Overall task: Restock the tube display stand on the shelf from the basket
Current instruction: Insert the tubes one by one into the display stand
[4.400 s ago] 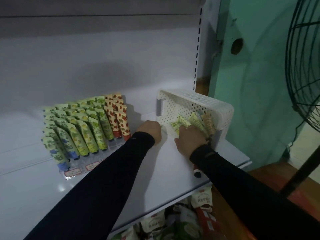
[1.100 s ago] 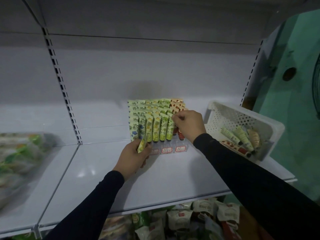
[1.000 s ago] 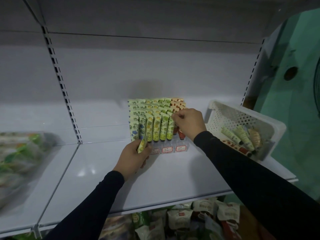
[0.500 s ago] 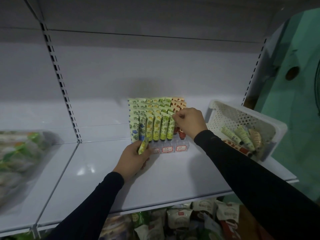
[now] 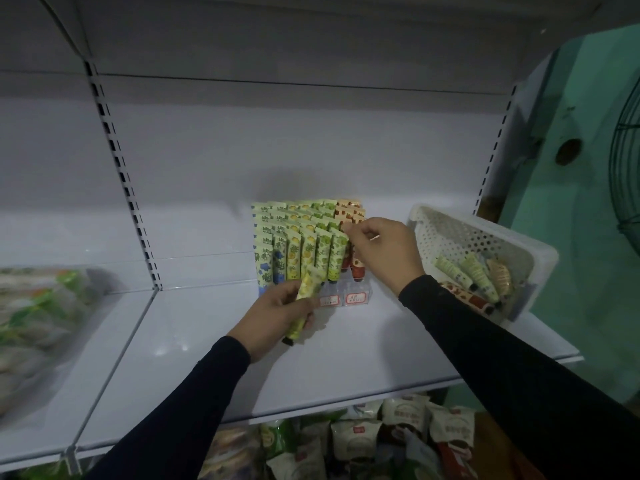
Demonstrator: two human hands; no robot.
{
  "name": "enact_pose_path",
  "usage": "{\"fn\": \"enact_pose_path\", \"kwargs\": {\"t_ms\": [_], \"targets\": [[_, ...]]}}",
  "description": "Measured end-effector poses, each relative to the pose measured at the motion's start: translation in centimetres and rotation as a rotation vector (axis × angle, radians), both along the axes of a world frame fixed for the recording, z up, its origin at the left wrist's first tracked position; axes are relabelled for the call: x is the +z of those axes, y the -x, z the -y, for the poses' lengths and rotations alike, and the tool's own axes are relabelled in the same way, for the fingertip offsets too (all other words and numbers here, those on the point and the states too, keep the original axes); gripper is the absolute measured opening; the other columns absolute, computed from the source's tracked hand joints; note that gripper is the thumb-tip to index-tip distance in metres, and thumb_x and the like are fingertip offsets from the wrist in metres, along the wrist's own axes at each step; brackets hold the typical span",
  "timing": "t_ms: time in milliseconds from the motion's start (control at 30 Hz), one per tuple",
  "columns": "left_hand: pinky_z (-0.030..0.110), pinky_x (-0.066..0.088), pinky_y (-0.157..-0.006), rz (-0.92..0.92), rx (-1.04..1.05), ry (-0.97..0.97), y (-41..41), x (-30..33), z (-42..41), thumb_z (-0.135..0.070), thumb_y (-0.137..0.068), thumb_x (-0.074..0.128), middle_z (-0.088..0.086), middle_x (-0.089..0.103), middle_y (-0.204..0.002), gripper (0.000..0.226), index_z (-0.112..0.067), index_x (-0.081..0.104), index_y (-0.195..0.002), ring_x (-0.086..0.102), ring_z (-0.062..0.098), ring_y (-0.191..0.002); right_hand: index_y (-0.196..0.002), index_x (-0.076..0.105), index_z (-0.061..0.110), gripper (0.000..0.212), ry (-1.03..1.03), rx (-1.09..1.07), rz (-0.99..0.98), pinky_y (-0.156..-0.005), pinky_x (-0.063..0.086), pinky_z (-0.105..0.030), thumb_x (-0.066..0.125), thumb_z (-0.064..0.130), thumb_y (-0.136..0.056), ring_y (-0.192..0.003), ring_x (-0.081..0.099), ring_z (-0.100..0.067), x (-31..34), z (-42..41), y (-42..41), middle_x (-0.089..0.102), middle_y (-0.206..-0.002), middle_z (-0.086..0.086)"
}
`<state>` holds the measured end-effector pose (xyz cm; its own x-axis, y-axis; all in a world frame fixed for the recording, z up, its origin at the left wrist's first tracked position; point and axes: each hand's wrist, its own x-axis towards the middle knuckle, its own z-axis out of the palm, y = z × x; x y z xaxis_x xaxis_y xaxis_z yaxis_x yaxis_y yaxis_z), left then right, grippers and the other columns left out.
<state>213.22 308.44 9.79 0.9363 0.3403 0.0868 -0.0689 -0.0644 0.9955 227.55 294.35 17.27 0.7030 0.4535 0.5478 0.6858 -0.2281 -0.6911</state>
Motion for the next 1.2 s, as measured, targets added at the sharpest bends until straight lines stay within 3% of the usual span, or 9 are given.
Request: {"fn": "enact_pose_path", "kwargs": {"t_ms": [100,300,533,667,833,933,1000,1100,1200], "targets": [[0.033,0.037,-0.062,0.005,0.002,-0.017,-0.2,0.3,0.6,-0.026,-0.090,0.066,0.008,0.064,-0.078,0.026,-0.001,0.064,-0.099,0.052,0.023,-0.073,-0.089,0.075,0.015,0.027,0.106,0.183,-0.065,-0.073,0.053,-0.020,0.063,0.040,-0.091,-0.076,0.066,-0.006,-0.8,0.6,1.4,0.072,-0.086,0.007],[0.026,0.050,-0.067,0.017,-0.004,0.030,-0.3,0.5,1.6,-0.011,-0.091,0.064,0.007,0.069,-0.086,0.020,0.000,0.062,-0.108,0.065,0.020,-0.080,-0.103,0.071,0.014,0.030,0.247,0.331,-0.238,-0.065,0.049,-0.017,0.065,0.039,-0.089,-0.072,0.067,-0.002,-2.9,1.1,2.0,0.071,-0.086,0.006],[0.029,0.049,-0.069,0.007,0.006,-0.026,0.0,0.7,1.3,-0.016,-0.095,0.061,0.008,0.072,-0.091,0.016,-0.007,0.066,-0.108,0.065,0.018,-0.079,-0.101,0.070,-0.003,0.021,-0.030,0.454,-0.652,-0.068,0.057,-0.021,0.069,0.014,-0.088,-0.067,0.068,-0.013,-2.6,0.8,2.2,0.072,-0.083,-0.011],[0.031,0.051,-0.074,-0.071,0.159,-0.481,1.2,0.4,-0.3,-0.039,-0.089,0.066,-0.005,0.071,-0.081,0.016,-0.025,0.071,-0.083,0.066,0.014,-0.076,-0.090,0.074,0.004,0.015,-0.124,0.330,-0.553,-0.068,0.058,-0.022,0.073,0.018,-0.085,-0.068,0.067,-0.014,-1.6,0.4,1.9,0.073,-0.079,-0.007],[0.027,0.041,-0.064,-0.316,0.379,-0.983,4.1,-0.5,-4.3,-0.051,-0.090,0.056,0.000,0.065,-0.075,0.042,-0.013,0.063,-0.075,0.059,0.017,-0.074,-0.085,0.076,0.012,0.015,-0.114,0.169,-0.285,-0.071,0.057,-0.022,0.073,0.027,-0.085,-0.065,0.067,-0.008,-1.1,-0.3,1.4,0.073,-0.074,0.001],[0.029,0.042,-0.076,-0.407,0.429,-1.078,4.8,-1.7,-6.1,-0.060,-0.087,0.054,0.002,0.063,-0.099,0.046,-0.016,0.063,-0.099,0.059,0.021,-0.095,-0.083,0.077,0.016,0.016,-0.055,0.127,-0.150,-0.074,0.053,-0.019,0.070,0.030,-0.087,-0.069,0.065,-0.004,-1.2,-1.4,1.7,0.071,-0.072,0.009],[0.032,0.042,-0.092,-0.464,0.391,-1.106,4.7,-2.5,-6.6,-0.070,-0.084,0.049,0.003,0.058,-0.119,0.067,-0.014,0.058,-0.120,0.054,0.024,-0.113,-0.084,0.077,0.014,0.018,-0.025,0.114,-0.088,-0.074,0.052,-0.019,0.069,0.030,-0.088,-0.071,0.064,-0.005,-1.3,-2.3,2.0,0.070,-0.074,0.009],[0.033,0.038,-0.098,-0.470,0.326,-1.218,4.0,-3.9,-6.7,-0.082,-0.077,0.028,0.001,0.056,-0.115,0.077,-0.016,0.055,-0.108,0.050,0.023,-0.115,-0.084,0.077,0.012,0.020,-0.002,0.103,-0.023,-0.070,0.045,-0.008,0.067,0.028,-0.090,-0.071,0.061,-0.001,-1.4,-3.4,2.4,0.071,-0.077,0.007],[0.034,0.035,-0.102,-0.507,0.300,-1.271,3.5,-4.8,-7.3,-0.080,-0.081,0.021,0.002,0.052,-0.118,0.073,-0.018,0.050,-0.105,0.045,0.022,-0.119,-0.082,0.077,0.011,0.022,0.052,0.085,0.047,-0.062,0.036,0.001,0.066,0.028,-0.091,-0.067,0.058,0.002,-1.6,-4.4,2.5,0.070,-0.075,0.006]]}}
